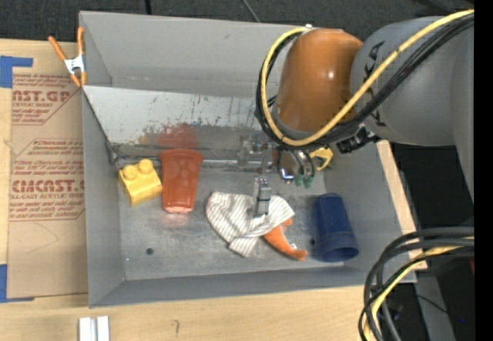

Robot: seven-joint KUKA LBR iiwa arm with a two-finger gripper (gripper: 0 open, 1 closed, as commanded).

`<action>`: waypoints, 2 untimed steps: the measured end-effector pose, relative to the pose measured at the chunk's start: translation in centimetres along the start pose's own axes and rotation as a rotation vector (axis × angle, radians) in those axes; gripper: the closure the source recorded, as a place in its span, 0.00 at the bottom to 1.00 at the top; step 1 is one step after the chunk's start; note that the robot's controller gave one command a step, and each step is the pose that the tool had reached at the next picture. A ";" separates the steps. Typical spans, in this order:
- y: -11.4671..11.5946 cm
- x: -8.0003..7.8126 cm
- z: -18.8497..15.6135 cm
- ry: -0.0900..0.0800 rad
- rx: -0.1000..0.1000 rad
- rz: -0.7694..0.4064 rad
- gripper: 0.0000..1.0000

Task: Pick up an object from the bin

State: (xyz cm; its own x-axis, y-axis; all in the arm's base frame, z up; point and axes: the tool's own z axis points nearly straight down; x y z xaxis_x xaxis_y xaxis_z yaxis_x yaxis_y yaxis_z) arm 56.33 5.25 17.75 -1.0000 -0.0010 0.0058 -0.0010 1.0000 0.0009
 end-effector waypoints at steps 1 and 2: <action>0.0 -0.1 -0.5 -0.008 0.000 0.000 0.00; -0.4 -1.1 2.8 -0.012 0.001 -0.114 0.00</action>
Offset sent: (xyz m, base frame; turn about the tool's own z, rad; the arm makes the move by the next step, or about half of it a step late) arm 0.0287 -0.0146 -0.1075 -0.3668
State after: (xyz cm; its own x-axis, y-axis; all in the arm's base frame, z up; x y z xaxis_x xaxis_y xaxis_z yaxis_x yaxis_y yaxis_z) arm 57.43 4.84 14.98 -0.9933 -0.1150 -0.0060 -0.1150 0.9934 -0.0003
